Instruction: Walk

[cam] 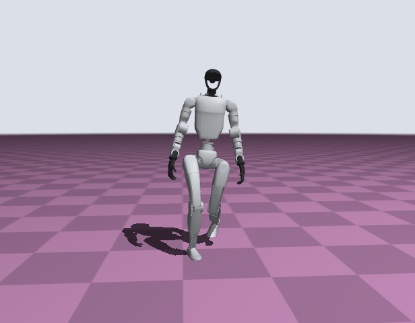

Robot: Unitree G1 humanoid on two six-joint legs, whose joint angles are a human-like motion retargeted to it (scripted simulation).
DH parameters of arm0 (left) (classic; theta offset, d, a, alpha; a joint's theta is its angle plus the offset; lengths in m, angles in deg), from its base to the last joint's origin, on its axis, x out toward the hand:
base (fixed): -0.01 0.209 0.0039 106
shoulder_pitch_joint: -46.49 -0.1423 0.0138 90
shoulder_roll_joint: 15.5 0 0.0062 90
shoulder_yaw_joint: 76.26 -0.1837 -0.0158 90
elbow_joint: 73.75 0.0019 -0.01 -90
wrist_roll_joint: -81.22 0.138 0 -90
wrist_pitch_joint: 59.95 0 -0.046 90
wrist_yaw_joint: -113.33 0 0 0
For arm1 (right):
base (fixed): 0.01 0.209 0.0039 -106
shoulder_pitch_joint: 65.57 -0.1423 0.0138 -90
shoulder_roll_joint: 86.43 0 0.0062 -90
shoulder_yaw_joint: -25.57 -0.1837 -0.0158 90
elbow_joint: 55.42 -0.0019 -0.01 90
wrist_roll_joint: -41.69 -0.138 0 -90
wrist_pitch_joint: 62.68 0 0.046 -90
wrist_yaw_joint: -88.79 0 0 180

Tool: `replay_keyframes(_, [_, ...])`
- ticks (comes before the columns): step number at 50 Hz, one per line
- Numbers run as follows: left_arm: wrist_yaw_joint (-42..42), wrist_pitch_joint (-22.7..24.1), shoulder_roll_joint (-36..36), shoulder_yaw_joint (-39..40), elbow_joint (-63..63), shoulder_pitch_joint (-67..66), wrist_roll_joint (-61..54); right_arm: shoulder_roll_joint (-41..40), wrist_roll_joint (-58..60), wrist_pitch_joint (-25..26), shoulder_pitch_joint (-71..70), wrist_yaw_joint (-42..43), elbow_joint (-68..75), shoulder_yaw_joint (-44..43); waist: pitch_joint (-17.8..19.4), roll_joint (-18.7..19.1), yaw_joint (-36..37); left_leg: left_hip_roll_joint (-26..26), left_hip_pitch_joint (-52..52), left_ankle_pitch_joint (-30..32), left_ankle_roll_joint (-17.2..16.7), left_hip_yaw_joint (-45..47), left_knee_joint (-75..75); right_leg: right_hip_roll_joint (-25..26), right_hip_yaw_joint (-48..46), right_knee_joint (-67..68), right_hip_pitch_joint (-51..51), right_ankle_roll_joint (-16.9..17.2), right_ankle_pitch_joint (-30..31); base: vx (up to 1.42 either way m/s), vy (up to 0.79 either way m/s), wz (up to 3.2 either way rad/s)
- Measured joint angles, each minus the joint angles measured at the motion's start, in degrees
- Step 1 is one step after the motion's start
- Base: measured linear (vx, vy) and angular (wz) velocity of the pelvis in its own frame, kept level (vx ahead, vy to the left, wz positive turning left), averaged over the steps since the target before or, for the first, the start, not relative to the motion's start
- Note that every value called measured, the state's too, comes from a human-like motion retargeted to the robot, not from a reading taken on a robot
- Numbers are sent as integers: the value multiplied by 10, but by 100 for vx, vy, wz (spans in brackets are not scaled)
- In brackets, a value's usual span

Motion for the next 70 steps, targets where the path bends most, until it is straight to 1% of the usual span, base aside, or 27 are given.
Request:
replay_keyframes(2, [-10,-4,1,4,9,-21,7,10,-3,-2,-5,5,-16,2,-5,28,7,28,-58,66,-46,19,121,22,-21,-4,18,-26,-15,63,-13,79])
replay_keyframes(3, [-15,-6,0,5,9,-29,11,16,-4,-3,-9,9,-23,1,-9,37,14,41,-93,92,-58,34,175,27,-28,-9,27,-36,-25,62,-14,73])
replay_keyframes(4, [-18,-7,-1,5,7,-36,13,21,-4,-4,-12,13,-29,1,-10,41,21,57,-128,97,-55,54,224,28,-33,-8,36,-44,-38,61,-15,72])
replay_keyframes(5, [-20,-8,-2,5,5,-42,14,26,-4,-5,-16,18,-35,1,-10,43,29,75,-162,92,-45,75,270,27,-38,-6,47,-51,-53,61,-15,74])
replay_keyframes(7, [-23,-12,-8,9,-9,-46,14,35,-1,-5,-33,28,-39,-1,-14,39,46,109,-249,45,0,115,337,19,-44,-23,70,-58,-71,60,-14,73])
replay_keyframes(10, [-23,-12,-15,15,-32,-54,12,43,0,-6,-55,42,-47,-2,-14,27,71,140,-358,-35,58,167,361,4,-49,-45,114,-61,-99,60,-11,64])
replay_keyframes(12, [-22,-9,-15,21,-43,-59,7,44,-2,-8,-68,46,-54,-3,-9,18,85,144,-409,-72,79,198,317,-6,-49,-61,152,-59,-116,63,-6,54])
replay_keyframes(15, [-21,-4,-12,27,-49,-64,1,42,-7,-15,-87,46,-66,-1,-2,6,98,139,-459,-96,87,243,188,-25,-48,-88,207,-57,-139,66,-2,52])
replay_keyframes(20, [-19,1,-3,30,-44,-57,5,37,-1,-24,-119,29,-86,11,-11,-20,85,82,-451,-47,66,326,-189,-76,-64,-133,271,-45,-176,68,4,70])
replay_keyframes(23, [-16,0,2,35,-43,-58,6,30,4,-28,-124,22,-97,18,-25,-20,80,79,-465,-48,63,372,-259,-82,-70,-103,282,-41,-208,67,7,61])
replay_keyframes(27, [-6,-3,7,49,-35,-62,-7,19,4,-28,-113,16,-100,23,-51,-46,78,52,-467,-3,93,409,-237,-107,-44,-33,289,-19,-211,74,9,46])
replay_keyframes(30, [-3,-8,-1,58,-23,-59,-38,7,0,-21,-93,2,-83,24,-61,-93,81,-2,-444,31,131,413,-210,-135,7,54,291,36,-158,78,10,55])
replay_keyframes(33, [-9,-8,-15,55,-25,-50,-70,-4,-8,-14,-71,-22,-55,22,-58,-140,74,-74,-403,39,163,387,-225,-157,39,194,260,95,-30,72,1,91])
replay_keyframes(35, [-10,-4,-22,50,-35,-45,-75,-7,-8,-9,-57,-34,-40,25,-54,-151,66,-99,-379,25,171,362,-216,-157,42,278,228,99,31,69,-4,95])
replay_keyframes(37, [-7,2,-29,40,-53,-37,-72,-6,-3,-5,-45,-41,-25,27,-46,-149,56,-121,-351,6,176,335,-210,-178,46,339,183,99,25,66,13,106])
replay_keyframes(38, [-6,5,-31,34,-63,-33,-69,-4,0,-4,-40,-43,-18,28,-42,-148,50,-135,-334,-2,177,321,-211,-199,52,360,159,98,3,64,19,118])
replay_keyframes(40, [-3,8,-38,25,-87,-13,-59,4,11,-4,-42,-48,-2,25,-25,-139,43,-153,-259,7,173,276,-282,-235,43,369,108,58,-42,63,14,124])
replay_keyframes(42, [0,16,-43,15,-113,-5,-49,4,20,-3,-28,-47,4,27,-11,-134,36,-159,-211,-12,168,238,-288,-261,35,344,65,22,-84,61,8,137])
replay_keyframes(45, [1,27,-52,0,-154,13,-34,2,31,0,-17,-49,16,24,17,-109,32,-139,-124,-32,159,165,-318,-244,19,247,28,-7,-109,62,5,151])
replay_keyframes(48, [-1,40,-57,-23,-181,25,-14,-8,38,4,-7,-55,31,25,36,-89,35,-113,-69,-56,153,102,-320,-190,29,109,7,5,-97,62,0,156])
replay_keyframes(52, [-7,51,-58,-53,-182,34,16,-17,40,4,-6,-62,44,28,39,-64,48,-78,-39,-82,140,32,-307,-104,80,-93,-3,37,-55,61,-6,135])
replay_keyframes(56, [-11,49,-56,-71,-154,24,45,-19,37,-2,-9,-59,42,29,37,-65,57,-74,-29,-117,132,-18,-243,-56,151,-125,-18,56,-38,60,-14,139])
replay_keyframes(60, [-16,38,-52,-72,-101,5,68,-11,34,-10,-14,-52,35,26,33,-51,61,-49,-15,-146,113,-45,-149,-22,146,-66,-2,54,-14,59,-22,147])
replay_keyframes(63, [-22,31,-48,-65,-59,-14,71,3,26,-15,-15,-44,22,27,34,-20,58,-13,-25,-117,61,-50,-36,-1,99,-29,27,31,-18,49,-25,154])
replay_keyframes(67, [-37,26,-40,-50,-35,-30,64,32,1,-19,-25,-31,0,24,36,27,56,56,-108,-18,-20,-8,167,10,29,-38,74,-17,-39,37,-22,168])
replay_keyframes(68, [-40,25,-39,-48,-38,-31,63,40,-4,-19,-29,-26,-4,21,37,32,58,76,-141,1,-23,15,214,5,13,-40,84,-27,-48,33,-21,178])
replay_keyframes(70, [-45,21,-38,-48,-48,-28,59,55,-12,-18,-41,-14,-8,15,41,34,63,121,-211,11,-3,68,295,-10,-17,-45,106,-39,-64,32,-22,180])
